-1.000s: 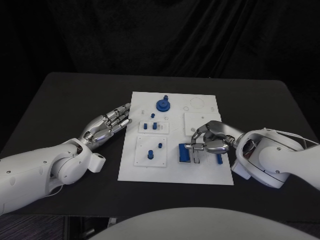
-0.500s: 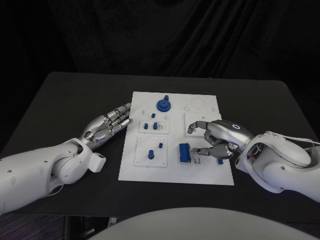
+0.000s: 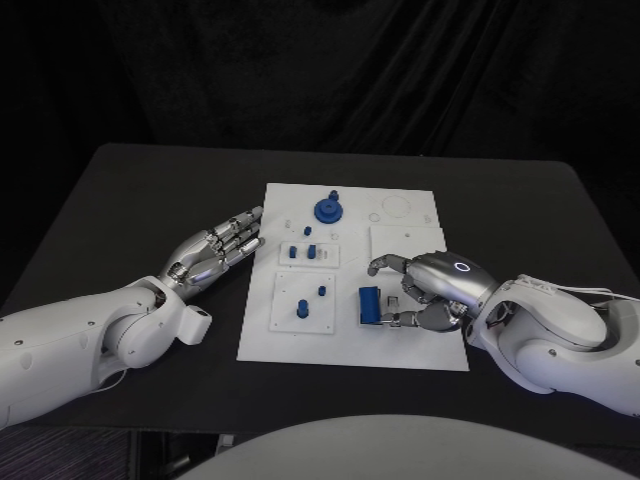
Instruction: Assemble the parts on the task board
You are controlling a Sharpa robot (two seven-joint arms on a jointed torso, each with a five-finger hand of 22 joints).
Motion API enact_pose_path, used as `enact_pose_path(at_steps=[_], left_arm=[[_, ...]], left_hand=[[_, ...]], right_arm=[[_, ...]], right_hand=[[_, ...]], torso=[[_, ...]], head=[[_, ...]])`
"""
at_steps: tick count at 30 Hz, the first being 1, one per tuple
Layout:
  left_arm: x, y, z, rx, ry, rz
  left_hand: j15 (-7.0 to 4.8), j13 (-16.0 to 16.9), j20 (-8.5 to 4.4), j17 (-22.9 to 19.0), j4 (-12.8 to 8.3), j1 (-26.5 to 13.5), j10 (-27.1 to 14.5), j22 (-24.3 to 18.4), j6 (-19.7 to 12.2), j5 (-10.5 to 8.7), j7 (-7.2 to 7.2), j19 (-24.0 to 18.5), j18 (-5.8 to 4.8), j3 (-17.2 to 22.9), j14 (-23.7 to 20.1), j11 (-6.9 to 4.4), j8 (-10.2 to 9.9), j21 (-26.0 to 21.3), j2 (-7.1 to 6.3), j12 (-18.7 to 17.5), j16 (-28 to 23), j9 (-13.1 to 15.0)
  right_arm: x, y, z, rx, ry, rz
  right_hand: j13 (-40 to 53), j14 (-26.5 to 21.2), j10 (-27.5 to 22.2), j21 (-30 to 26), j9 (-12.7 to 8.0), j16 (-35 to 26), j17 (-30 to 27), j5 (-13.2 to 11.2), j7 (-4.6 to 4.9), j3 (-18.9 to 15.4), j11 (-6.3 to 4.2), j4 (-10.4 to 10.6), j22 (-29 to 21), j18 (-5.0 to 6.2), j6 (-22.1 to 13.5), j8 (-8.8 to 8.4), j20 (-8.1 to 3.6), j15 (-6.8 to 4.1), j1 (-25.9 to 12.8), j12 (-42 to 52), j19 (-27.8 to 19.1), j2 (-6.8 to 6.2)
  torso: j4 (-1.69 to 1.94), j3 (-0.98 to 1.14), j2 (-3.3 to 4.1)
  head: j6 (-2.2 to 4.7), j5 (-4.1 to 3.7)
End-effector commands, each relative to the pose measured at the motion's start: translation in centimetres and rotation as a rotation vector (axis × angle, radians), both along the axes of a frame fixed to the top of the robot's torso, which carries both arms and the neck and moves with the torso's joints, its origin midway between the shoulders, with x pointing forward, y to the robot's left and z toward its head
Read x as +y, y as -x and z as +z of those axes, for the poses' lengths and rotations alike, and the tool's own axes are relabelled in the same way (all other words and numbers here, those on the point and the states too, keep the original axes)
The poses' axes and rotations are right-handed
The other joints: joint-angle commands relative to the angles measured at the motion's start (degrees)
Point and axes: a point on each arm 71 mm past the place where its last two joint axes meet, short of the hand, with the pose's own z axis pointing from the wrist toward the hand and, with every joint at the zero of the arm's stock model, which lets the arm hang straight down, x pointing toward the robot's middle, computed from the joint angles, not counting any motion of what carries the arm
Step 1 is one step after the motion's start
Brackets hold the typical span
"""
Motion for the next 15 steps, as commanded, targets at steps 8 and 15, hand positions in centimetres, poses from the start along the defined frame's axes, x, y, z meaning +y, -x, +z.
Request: enact_pose_path(at_steps=[8,15], left_arm=[[-0.1,0.2,-0.1,0.002,0.014,-0.005],[-0.1,0.2,-0.1,0.001,0.015,-0.006]], left_hand=[[0.02,0.03,0.2,-0.04,-0.06,0.12,0.02,-0.15,-0.16,-0.19,0.71,0.28,0.97,0.37,-0.07,-0.01,0.06,0.31,0.63,0.26,-0.02,0.07],[-0.38,0.03,0.11,-0.09,-0.11,0.15,-0.02,-0.28,-0.16,-0.1,0.83,0.24,0.98,0.43,-0.25,-0.03,0.05,0.28,0.61,0.3,-0.09,0.07]], right_arm=[[0.4,0.2,-0.8,-0.004,0.048,-0.013],[0.5,0.2,-1.3,0.004,0.063,-0.033]], right_hand=[[15.09,4.06,6.19,0.65,-3.04,0.4,5.01,-3.4,0.85,-1.57,0.53,0.24,11.06,0.31,0.48,2.28,0.1,0.4,-3.66,0.15,0.83,-1.53],[15.09,4.04,6.19,0.78,-3.83,0.37,4.92,-4.96,1.16,-1.75,0.82,0.24,11.1,0.3,1.86,4.28,0.35,0.66,-5.22,0.15,0.96,-1.6]], torso=[[0.02,0.01,0.01],[0.02,-0.01,-0.01]], head=[[0.0,-0.15],[0.0,-0.16]])
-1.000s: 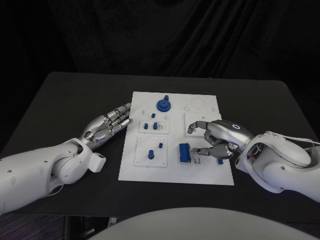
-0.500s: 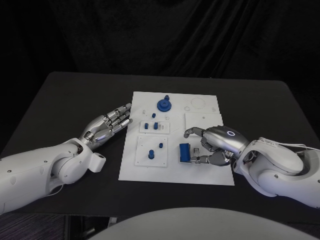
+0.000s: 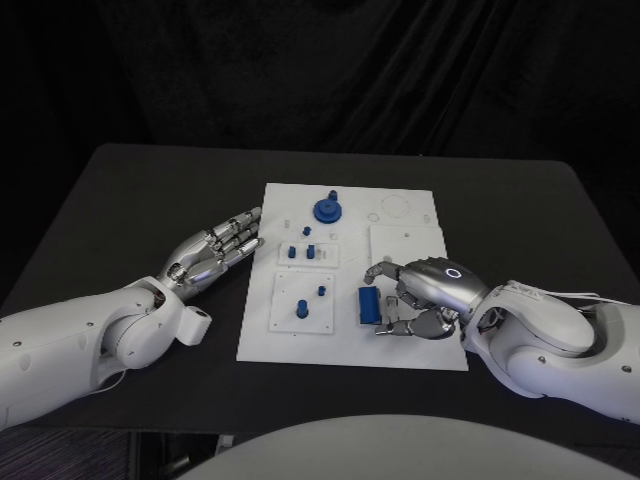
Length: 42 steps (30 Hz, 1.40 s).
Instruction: Assemble the parts on the task board
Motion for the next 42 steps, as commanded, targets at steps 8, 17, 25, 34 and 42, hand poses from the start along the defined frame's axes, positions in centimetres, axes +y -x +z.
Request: enact_pose_path(at_steps=[8,17,25,34,42], left_arm=[[-0.12,0.16,-0.11,0.002,0.014,-0.006],[-0.23,0.18,-0.19,0.004,0.016,-0.009],[-0.35,0.22,-0.34,0.008,0.018,-0.013],[-0.35,0.45,-0.68,0.016,0.018,-0.014],[-0.3,0.62,-0.9,0.021,0.019,-0.013]], left_hand=[[-0.44,0.04,0.11,-0.1,-0.09,0.16,-0.03,-0.12,-0.17,-0.09,0.39,0.23,0.98,0.41,-0.26,-0.01,0.05,0.26,0.61,0.31,-0.1,0.04],[-0.48,0.04,0.1,-0.1,-0.09,0.16,-0.04,-0.17,-0.16,-0.06,0.4,0.21,0.98,0.42,-0.27,-0.01,0.04,0.25,0.61,0.29,-0.1,0.04],[-0.51,0.03,0.08,-0.09,-0.1,0.16,-0.05,-0.21,-0.27,-0.04,0.41,0.2,0.98,0.44,-0.24,0.01,0.03,0.24,0.62,0.27,-0.09,0.03],[-0.49,0.03,0.08,-0.08,-0.1,0.16,-0.05,-0.22,-0.23,-0.04,0.42,0.19,0.98,0.46,-0.22,0.02,0.03,0.24,0.64,0.28,-0.08,0.03],[-0.31,0.03,0.08,-0.05,-0.05,0.1,-0.07,-0.15,-0.33,-0.11,0.4,0.23,0.99,0.49,-0.14,0.12,0.01,0.25,0.71,0.27,-0.05,0.02]], right_arm=[[-0.19,-0.12,-0.68,0.004,0.039,-0.052],[-0.07,-0.14,-0.79,-0.003,0.028,-0.058],[0.14,-0.14,-0.94,-0.005,0.03,-0.053],[0.37,-0.06,-1.02,-0.007,0.029,-0.044],[0.31,0.06,-0.89,-0.018,0.014,-0.04]], right_hand=[[15.1,3.86,6.08,-0.14,-0.79,0.22,4.64,0.43,0.42,0.85,0.87,-0.07,10.99,0.38,1.3,2.55,0.67,0.79,-0.7,0.15,0.86,2.05],[15.1,3.86,6.08,0.1,-2.19,0.21,4.62,5.29,0.53,1.76,1.02,-0.38,11.07,0.34,1.43,4.54,0.89,0.93,-1.1,0.15,1.01,3.72],[15.1,3.89,6.08,0.09,-3.68,0.25,4.75,9.64,0.52,2.39,1.03,-1.11,11.07,0.35,1.89,6.17,0.93,0.95,-0.07,0.15,1.01,4.91],[15.1,3.92,6.08,0.15,-5.36,0.3,4.86,17.35,0.45,3.14,0.97,-2.6,11.09,0.34,2.73,8.06,0.89,0.91,0.83,0.15,1.03,5.87],[15.1,3.96,6.08,0.75,-6.96,0.38,5.05,28.32,0.21,4.4,0.71,-2.39,11.27,0.22,4.11,9.78,0.72,0.69,-0.89,0.15,1.29,5.92]], torso=[[-0.01,-0.01,0.02],[0.03,0.02,-0.04],[-0.02,-0.03,-0.05],[0.04,-0.06,-0.09],[0.06,-0.04,-0.11]], head=[[0.0,0.12],[0.0,-0.1],[0.0,0.06],[0.0,0.21],[0.0,0.34]])
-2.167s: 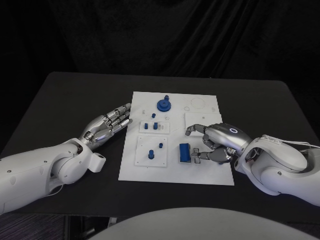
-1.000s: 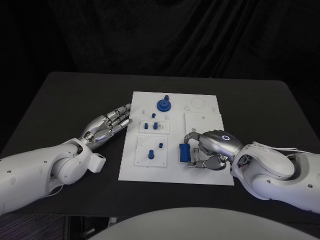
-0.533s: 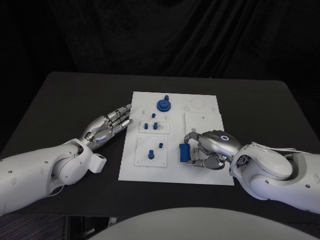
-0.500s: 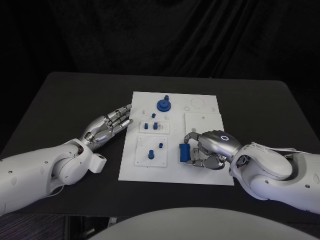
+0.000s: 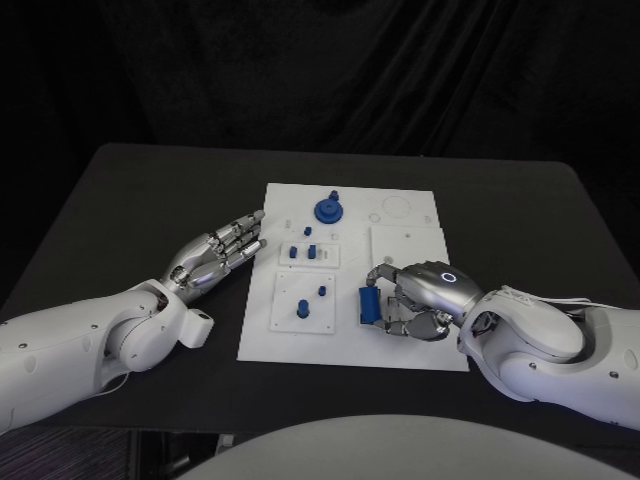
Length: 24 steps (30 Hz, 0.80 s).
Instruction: Assemble the parts on the task board
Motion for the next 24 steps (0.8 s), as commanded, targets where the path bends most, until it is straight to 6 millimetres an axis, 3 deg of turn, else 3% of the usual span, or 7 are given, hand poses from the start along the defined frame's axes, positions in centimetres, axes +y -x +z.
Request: enact_pose_path(at_steps=[1,4,14,24], left_arm=[[-0.07,0.3,-0.4,0.017,0.007,-0.009],[-0.04,0.32,-0.43,0.017,0.007,-0.009],[0.07,0.38,-0.49,0.017,0.007,-0.007],[0.07,0.41,-0.53,0.018,0.008,-0.007]], left_hand=[[0.07,0.04,0.33,-0.01,0.46,-0.48,-0.1,-0.03,-0.17,-0.36,0.17,0.02,0.97,0.3,0.08,0.23,0.01,0.24,0.65,0.29,-0.05,0.04],[0.14,0.04,0.33,-0.01,0.87,-0.84,-0.11,-0.06,-0.18,-0.46,0.17,0.02,0.96,0.24,0.08,0.26,0.01,0.24,0.82,0.32,-0.04,0.04],[0.19,0.04,0.34,-0.01,1.29,-1.17,-0.12,-0.25,-0.24,-0.43,0.13,-0.03,0.95,0.17,0.07,0.31,0.0,0.2,0.95,0.35,-0.05,0.03],[0.2,0.05,0.32,-0.01,1.43,-1.27,-0.13,-0.22,-0.32,-0.44,0.09,-0.02,0.95,0.15,0.07,0.35,-0.01,0.21,0.99,0.37,-0.05,0.02]], right_arm=[[-0.11,0.11,0.12,-0.02,-0.012,-0.007],[-0.17,0.17,0.2,-0.024,-0.018,-0.007],[-0.59,0.46,0.56,-0.036,-0.035,-0.017],[-0.76,0.56,0.46,-0.02,-0.017,-0.023]], right_hand=[[15.07,4.15,5.98,0.45,-0.38,0.39,5.09,3.28,-0.44,0.84,-0.02,0.6,11.25,0.21,1.15,0.85,0.28,0.1,-1.79,0.15,1.33,0.61],[15.07,4.2,5.98,0.71,-1.03,0.47,5.27,6.95,-0.73,1.63,-0.32,1.22,11.32,0.16,1.92,1.18,0.11,-0.14,-2.95,0.15,1.44,0.62],[15.07,4.23,5.98,1.11,-2.66,0.5,5.3,9.79,-0.88,2.93,-0.4,2.5,11.43,0.07,3.71,1.44,-0.03,-0.26,-7.12,0.15,1.6,1.07],[15.07,4.2,5.98,0.99,-3.76,0.44,5.14,10.75,-0.85,3.82,-0.41,2.51,11.39,0.1,4.17,0.84,-0.03,-0.24,-9.28,0.15,1.56,1.47]], torso=[[0.02,-0.02,-0.05],[-0.02,0.01,-0.01],[-0.08,0.07,-0.01],[-0.07,0.05,0.05]], head=[[0.0,0.15],[0.0,0.17],[0.0,0.26],[0.0,0.38]])
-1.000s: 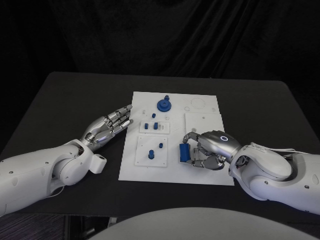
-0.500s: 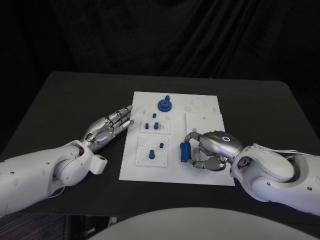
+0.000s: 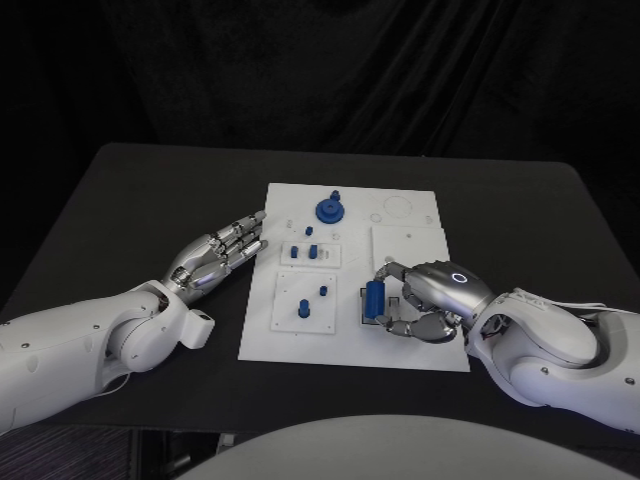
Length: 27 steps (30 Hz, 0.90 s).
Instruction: Assemble the parts on the task board
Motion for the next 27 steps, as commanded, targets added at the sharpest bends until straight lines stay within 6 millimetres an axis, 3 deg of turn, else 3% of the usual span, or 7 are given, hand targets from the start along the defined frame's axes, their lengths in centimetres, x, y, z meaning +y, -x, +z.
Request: enact_pose_path(at_steps=[1,4,16,26,27], left_arm=[[-0.01,0.25,-0.38,0.018,0.001,-0.005],[0.01,0.26,-0.39,0.018,0.001,-0.005],[-0.01,0.23,-0.44,0.02,0.0,-0.006],[-0.02,0.22,-0.46,0.023,0.002,-0.005],[-0.02,0.22,-0.47,0.023,0.002,-0.005]], left_hand=[[0.2,0.05,0.44,-0.03,0.4,-0.42,-0.13,0.05,-0.32,-0.18,0.09,-0.14,0.94,0.07,0.07,0.35,-0.01,0.2,0.14,0.37,-0.05,0.02],[0.2,0.05,0.44,-0.03,0.4,-0.42,-0.13,0.05,-0.32,-0.18,0.09,-0.14,0.94,0.07,0.07,0.35,-0.01,0.2,0.14,0.37,-0.05,0.02],[0.21,0.05,0.42,-0.03,0.55,-0.53,-0.13,0.07,-0.35,-0.26,0.06,-0.13,0.94,0.04,0.08,0.38,-0.02,0.2,0.16,0.38,-0.04,0.02],[0.22,0.05,0.42,-0.03,0.6,-0.58,-0.13,0.12,-0.34,-0.33,0.05,-0.11,0.94,0.02,0.08,0.4,-0.02,0.22,0.16,0.37,-0.04,0.02],[0.22,0.05,0.42,-0.03,0.6,-0.58,-0.13,0.12,-0.34,-0.33,0.05,-0.11,0.94,0.02,0.08,0.4,-0.02,0.22,0.16,0.37,-0.04,0.02]], right_arm=[[0.03,0.15,-0.04,0.002,0.008,-0.005],[0.04,0.19,-0.18,0.016,0.023,-0.003],[0.18,0.44,-0.54,0.053,0.061,0.012],[0.18,0.36,-0.77,0.066,0.079,0.009],[0.17,0.34,-0.79,0.067,0.081,0.007]], right_hand=[[15.09,4.19,5.97,0.26,2.16,0.15,5.08,0.44,-2.47,0.81,-0.42,0.15,11.4,0.1,2.45,0.59,-0.04,-0.24,-0.97,0.16,1.56,0.07],[15.09,4.12,5.97,-0.01,0.65,0.0,4.75,0.63,-2.37,1.47,-0.37,0.03,11.31,0.17,1.45,-1.37,-0.02,-0.22,-1.78,0.16,1.44,-0.39],[15.07,3.99,5.96,-0.56,-3.33,-0.3,4.13,-0.18,-2.26,2.92,-0.34,-0.13,11.15,0.29,0.48,-5.79,0.03,-0.18,-2.89,0.14,1.22,-1.1],[11.48,3.91,2.73,-1.35,-7.15,-0.52,3.73,-0.59,-2.19,4.02,-0.39,-0.42,10.92,0.44,-0.71,-9.88,-0.03,-0.25,-2.81,-2.38,0.91,-1.73],[10.76,3.89,2.13,-1.52,-7.91,-0.59,3.6,-1.06,-2.17,4.1,-0.37,-0.51,10.88,0.48,-1.51,-11.16,-0.03,-0.23,-2.7,-2.91,0.85,-1.8]], torso=[[-0.01,-0.01,0.03],[-0.01,-0.01,0.04],[0.03,-0.02,0.03],[0.0,-0.04,0.1],[0.01,-0.03,0.09]], head=[[0.0,0.05],[0.0,0.1],[0.0,0.19],[0.0,0.21],[0.0,0.24]])
